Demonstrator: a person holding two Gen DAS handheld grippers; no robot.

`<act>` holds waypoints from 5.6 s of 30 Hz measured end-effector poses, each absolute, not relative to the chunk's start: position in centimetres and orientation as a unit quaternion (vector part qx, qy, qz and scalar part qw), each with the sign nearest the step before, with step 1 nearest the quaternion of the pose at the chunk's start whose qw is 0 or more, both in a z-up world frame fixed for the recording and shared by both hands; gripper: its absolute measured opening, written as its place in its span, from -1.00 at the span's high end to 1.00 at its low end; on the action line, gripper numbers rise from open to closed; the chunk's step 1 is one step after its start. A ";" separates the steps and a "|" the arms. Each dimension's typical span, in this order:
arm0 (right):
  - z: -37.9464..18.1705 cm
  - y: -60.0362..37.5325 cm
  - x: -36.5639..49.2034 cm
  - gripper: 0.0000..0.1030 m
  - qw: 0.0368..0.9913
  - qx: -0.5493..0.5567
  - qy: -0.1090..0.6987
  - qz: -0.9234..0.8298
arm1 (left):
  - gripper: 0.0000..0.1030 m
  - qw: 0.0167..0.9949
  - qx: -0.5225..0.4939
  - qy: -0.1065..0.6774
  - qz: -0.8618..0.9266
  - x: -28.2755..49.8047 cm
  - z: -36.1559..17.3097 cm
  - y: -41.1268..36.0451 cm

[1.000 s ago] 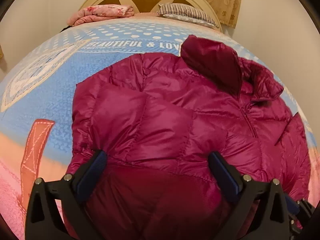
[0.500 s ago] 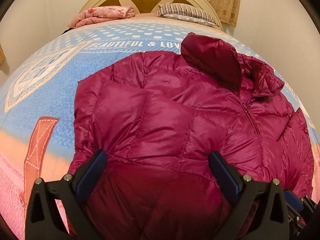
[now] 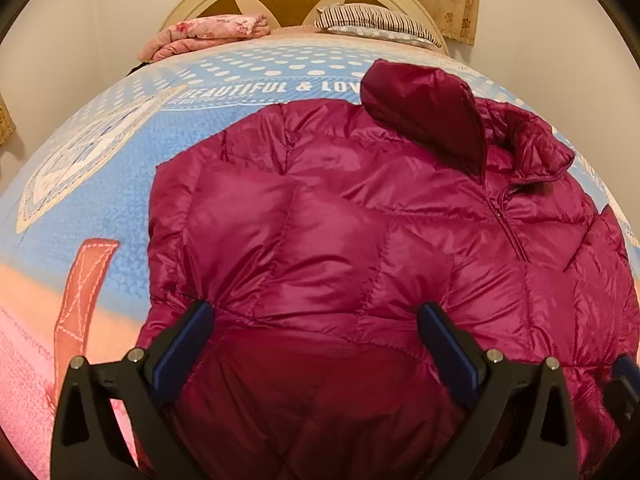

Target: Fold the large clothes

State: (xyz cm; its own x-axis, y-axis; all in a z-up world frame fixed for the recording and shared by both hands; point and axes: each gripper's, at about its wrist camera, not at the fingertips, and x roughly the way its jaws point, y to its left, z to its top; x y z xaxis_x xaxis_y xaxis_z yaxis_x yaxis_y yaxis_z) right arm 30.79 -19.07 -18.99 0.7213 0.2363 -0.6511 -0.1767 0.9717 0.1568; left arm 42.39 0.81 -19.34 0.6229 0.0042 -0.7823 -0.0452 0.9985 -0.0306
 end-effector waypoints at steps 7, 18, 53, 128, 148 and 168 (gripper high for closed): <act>-21.4 -16.5 32.4 0.49 0.903 0.012 0.404 0.143 | -1.00 0.903 -0.007 0.430 0.021 42.0 -18.9 0.4; -22.4 -17.5 32.2 0.49 0.901 0.048 0.402 0.156 | -1.00 0.919 0.032 0.391 -0.046 37.6 -16.0 -2.5; -14.9 -26.0 45.1 -0.10 0.891 0.117 0.422 0.118 | -1.00 0.903 0.017 0.426 -0.052 39.1 -19.3 -2.7; -11.6 -24.9 53.1 -0.23 0.927 0.090 0.355 0.084 | -0.96 0.901 0.018 0.434 0.018 53.2 -19.7 -1.7; -21.3 -23.3 51.6 0.24 0.906 0.056 0.407 0.100 | -1.00 0.952 -0.001 0.286 -0.110 49.9 -10.0 -6.9; -21.7 -24.0 51.5 0.24 0.906 0.088 0.396 0.118 | -1.00 0.891 0.015 0.453 -0.036 56.6 -19.6 -7.5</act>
State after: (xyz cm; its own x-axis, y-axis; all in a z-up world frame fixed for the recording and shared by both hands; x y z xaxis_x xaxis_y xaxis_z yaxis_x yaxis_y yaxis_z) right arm 51.53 -23.96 -21.73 0.6578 0.2832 -0.6979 -0.1444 0.9569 0.2521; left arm 56.58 -7.50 -19.65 0.5875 -0.0503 -0.8076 0.0773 0.9970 -0.0058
